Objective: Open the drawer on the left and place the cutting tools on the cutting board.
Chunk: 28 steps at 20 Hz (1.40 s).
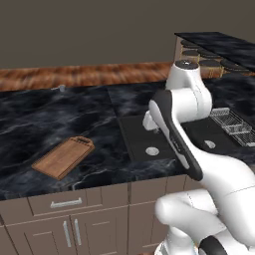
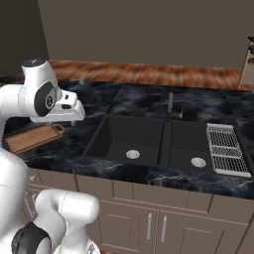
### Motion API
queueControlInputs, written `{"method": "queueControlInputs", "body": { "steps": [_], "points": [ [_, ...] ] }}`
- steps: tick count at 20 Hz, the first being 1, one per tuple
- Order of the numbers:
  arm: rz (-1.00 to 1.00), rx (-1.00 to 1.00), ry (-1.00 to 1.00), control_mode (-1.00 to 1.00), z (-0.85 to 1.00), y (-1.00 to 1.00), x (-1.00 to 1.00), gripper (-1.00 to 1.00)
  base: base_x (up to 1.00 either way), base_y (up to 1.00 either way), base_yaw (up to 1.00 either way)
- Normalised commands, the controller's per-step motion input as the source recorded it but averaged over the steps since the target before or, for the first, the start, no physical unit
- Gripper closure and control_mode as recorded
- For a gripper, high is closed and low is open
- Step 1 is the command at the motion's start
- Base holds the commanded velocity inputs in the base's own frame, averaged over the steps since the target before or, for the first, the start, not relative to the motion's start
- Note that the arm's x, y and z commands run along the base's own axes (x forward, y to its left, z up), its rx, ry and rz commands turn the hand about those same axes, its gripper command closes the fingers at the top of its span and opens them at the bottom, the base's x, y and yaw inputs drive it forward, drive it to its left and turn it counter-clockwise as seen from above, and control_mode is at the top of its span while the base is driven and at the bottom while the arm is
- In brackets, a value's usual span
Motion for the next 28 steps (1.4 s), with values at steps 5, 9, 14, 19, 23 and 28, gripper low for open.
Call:
{"method": "queueControlInputs", "body": {
  "steps": [5, 9, 14, 19, 23, 28],
  "points": [
    [0.12, -0.18, -0.04, -1.0, -0.12, 0.9, -0.87, -1.0, 0.0, 0.0, 0.0],
    [0.12, -0.26, -0.01, -1.0, -0.14, 1.0, -0.85, -1.0, 0.0, 0.0, 0.0],
    [0.11, -0.39, -0.01, -1.0, -0.31, 1.0, -0.86, -1.0, 0.0, 0.0, 0.0],
    [0.16, -0.41, -0.03, -1.0, -0.52, 1.0, -0.76, -1.0, 0.0, 0.0, 0.0],
    [0.31, -0.34, -0.04, -1.0, -0.66, 0.89, -0.17, -1.0, 0.0, 0.0, 0.0],
    [0.33, -0.2, -0.18, -1.0, -0.53, 0.54, 0.12, -1.0, 0.0, 0.0, 0.0]
  ]
}}
